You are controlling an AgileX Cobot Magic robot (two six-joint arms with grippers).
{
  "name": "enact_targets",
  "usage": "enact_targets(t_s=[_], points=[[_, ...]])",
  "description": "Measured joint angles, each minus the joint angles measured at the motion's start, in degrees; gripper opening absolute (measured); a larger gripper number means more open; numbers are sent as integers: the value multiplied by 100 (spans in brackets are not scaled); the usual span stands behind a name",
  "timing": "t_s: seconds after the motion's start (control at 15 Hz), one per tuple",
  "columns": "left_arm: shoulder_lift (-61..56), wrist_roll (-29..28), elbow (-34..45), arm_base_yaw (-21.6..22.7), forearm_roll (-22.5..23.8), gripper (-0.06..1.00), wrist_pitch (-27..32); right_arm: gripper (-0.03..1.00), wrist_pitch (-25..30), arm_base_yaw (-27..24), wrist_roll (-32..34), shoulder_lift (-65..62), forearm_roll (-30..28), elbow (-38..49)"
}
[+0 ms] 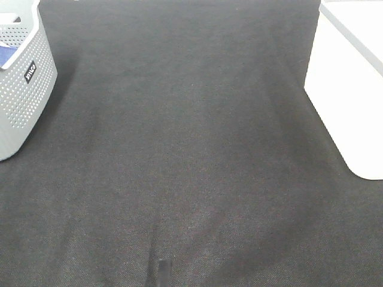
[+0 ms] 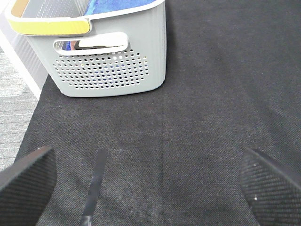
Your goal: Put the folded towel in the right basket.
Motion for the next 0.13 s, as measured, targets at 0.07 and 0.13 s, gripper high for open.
enact_targets(t_s=[0.07, 0.13], points=[[0, 0, 0, 0, 0, 99, 0, 98, 0, 0, 0, 0, 0, 0], [0, 0, 0, 0, 0, 99, 0, 98, 0, 0, 0, 0, 0, 0]])
